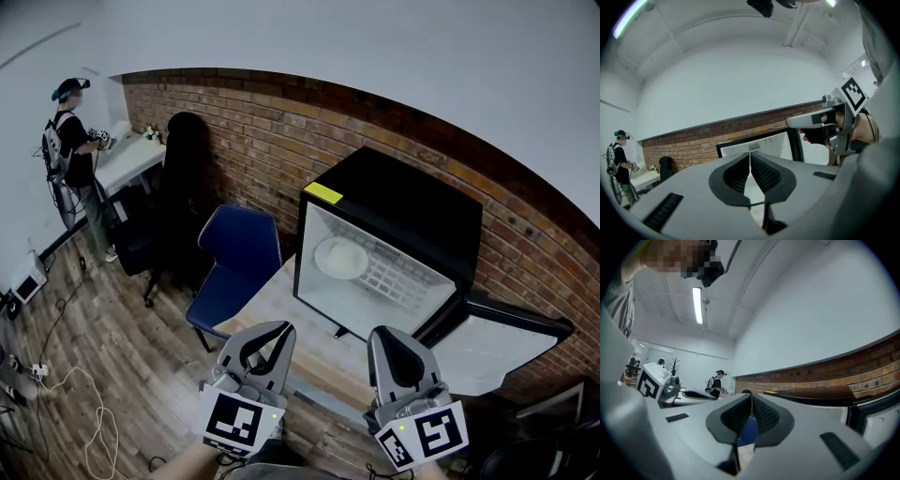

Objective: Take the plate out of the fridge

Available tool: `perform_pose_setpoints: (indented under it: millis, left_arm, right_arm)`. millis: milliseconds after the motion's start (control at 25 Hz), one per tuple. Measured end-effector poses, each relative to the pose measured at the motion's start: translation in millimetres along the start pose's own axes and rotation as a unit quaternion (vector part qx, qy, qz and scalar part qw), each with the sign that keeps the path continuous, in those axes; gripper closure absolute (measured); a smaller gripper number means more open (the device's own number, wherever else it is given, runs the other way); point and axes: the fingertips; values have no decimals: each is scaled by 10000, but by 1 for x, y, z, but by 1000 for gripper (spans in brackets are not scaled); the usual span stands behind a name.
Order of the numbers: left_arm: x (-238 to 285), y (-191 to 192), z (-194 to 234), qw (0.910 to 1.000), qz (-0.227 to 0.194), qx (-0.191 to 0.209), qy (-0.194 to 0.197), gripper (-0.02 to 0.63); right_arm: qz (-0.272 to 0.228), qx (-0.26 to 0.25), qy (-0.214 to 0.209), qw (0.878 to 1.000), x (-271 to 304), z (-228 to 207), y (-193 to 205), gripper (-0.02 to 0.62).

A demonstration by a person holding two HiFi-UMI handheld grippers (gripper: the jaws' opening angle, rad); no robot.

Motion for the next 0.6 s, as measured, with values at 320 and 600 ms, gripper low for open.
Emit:
perform_pose_setpoints:
  millis: [320, 600]
  left_arm:
    - [49, 7, 54, 9995, -4, -29, 328, 586]
    - [92, 21, 82, 9975, 193, -121, 669, 586]
  right_arm:
    - [158, -57, 297, 9994, 66, -14, 7, 563]
    - [258, -47, 678, 9974, 98, -32, 16, 563]
Point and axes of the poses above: the fingertips, and each gripper's own axes: x forward along the fingers, z to its left, y out of its underside, and after that the axes turned 5 degrees about -x, right-handed
